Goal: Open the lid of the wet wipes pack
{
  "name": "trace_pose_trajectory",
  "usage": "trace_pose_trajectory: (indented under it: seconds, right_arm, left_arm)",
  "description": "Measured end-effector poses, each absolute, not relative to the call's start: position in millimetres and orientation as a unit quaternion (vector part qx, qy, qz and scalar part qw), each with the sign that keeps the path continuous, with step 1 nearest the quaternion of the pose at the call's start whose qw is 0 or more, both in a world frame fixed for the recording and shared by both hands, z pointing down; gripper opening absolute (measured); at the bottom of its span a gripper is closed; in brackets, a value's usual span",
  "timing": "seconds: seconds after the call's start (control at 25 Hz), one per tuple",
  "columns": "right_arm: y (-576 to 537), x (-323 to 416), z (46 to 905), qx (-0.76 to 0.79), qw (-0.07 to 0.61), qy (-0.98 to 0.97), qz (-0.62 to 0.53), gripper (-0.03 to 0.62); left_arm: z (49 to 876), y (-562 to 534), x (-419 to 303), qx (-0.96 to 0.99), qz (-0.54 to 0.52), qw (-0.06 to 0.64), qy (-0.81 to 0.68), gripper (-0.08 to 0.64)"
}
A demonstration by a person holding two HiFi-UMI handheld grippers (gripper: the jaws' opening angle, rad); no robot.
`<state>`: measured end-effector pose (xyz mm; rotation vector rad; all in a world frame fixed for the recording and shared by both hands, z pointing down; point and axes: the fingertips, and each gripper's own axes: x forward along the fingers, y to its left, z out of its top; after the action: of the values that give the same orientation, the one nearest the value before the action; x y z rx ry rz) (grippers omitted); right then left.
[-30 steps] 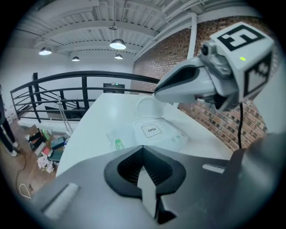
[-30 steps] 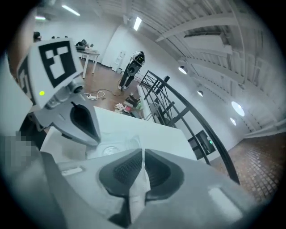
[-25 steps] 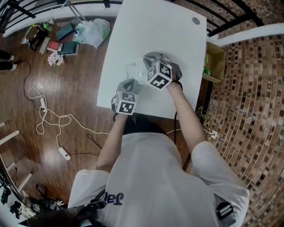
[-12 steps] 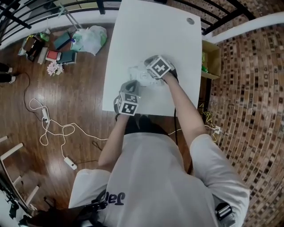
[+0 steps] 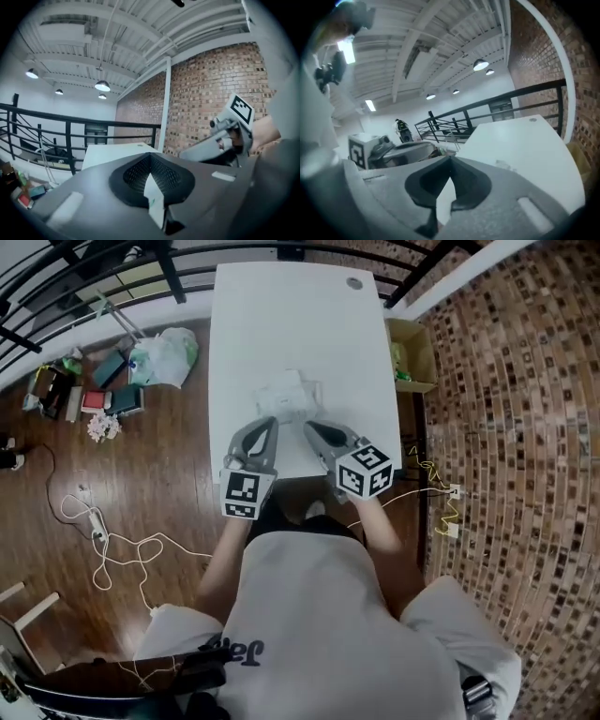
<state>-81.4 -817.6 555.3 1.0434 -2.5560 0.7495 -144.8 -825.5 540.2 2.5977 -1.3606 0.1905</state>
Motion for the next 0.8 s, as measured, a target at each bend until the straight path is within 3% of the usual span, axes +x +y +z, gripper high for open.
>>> trace_pose_trajectory:
  seconds: [0.32, 0.56, 0.8]
  right_arm:
    - [-699, -45, 488, 0.377, 0.073, -0.901, 0.200, -0.009]
    - [-617, 11, 439, 0.391, 0.040, -0.911, 0.123, -0.009]
    - [-544, 59, 413, 0.409, 0.022, -0.904, 0.120, -0.009]
  left_arm:
    - [420, -740, -112, 0.851, -0.024, 0.027, -0.523, 0.015]
    - [391, -629, -52, 0.825, -0.020, 0.023, -0.565, 0.015]
    - [374, -541, -10, 0.825, 0.000, 0.018, -0.565, 0.015]
